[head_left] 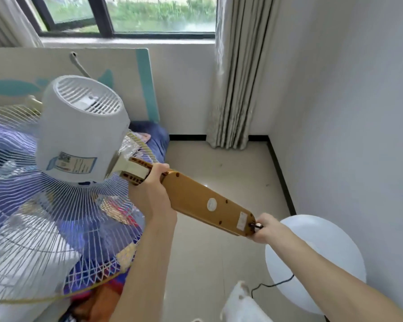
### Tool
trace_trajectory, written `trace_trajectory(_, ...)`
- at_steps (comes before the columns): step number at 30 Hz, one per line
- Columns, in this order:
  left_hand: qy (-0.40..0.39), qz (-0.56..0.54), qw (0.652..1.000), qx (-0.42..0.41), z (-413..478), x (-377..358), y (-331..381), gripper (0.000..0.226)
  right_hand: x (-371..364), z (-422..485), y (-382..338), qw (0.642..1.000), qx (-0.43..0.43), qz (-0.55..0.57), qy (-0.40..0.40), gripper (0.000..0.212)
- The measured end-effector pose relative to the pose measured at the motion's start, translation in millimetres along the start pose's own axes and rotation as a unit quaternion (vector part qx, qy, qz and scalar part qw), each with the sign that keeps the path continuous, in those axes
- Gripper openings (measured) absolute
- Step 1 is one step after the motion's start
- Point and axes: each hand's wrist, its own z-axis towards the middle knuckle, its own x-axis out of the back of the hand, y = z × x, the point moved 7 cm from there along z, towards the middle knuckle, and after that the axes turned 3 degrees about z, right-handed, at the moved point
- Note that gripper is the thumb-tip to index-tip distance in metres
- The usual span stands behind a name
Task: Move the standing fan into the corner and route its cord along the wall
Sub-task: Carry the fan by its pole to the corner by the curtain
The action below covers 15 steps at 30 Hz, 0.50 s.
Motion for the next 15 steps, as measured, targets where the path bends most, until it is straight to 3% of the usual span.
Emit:
trace_trajectory(8, 0.01, 0.03, 1.0, -0.004, 98, -153, -25, 0.027, -91, 76, -127, 0.998, -0.034, 0.051, -0.028, 0.021)
trace_trajectory(15, 0.025, 0.065, 0.997, -0.021, 171, -267, -42, 0.028, -159, 125, -237, 0.999, -0.038, -0.017, -0.021, 0.016)
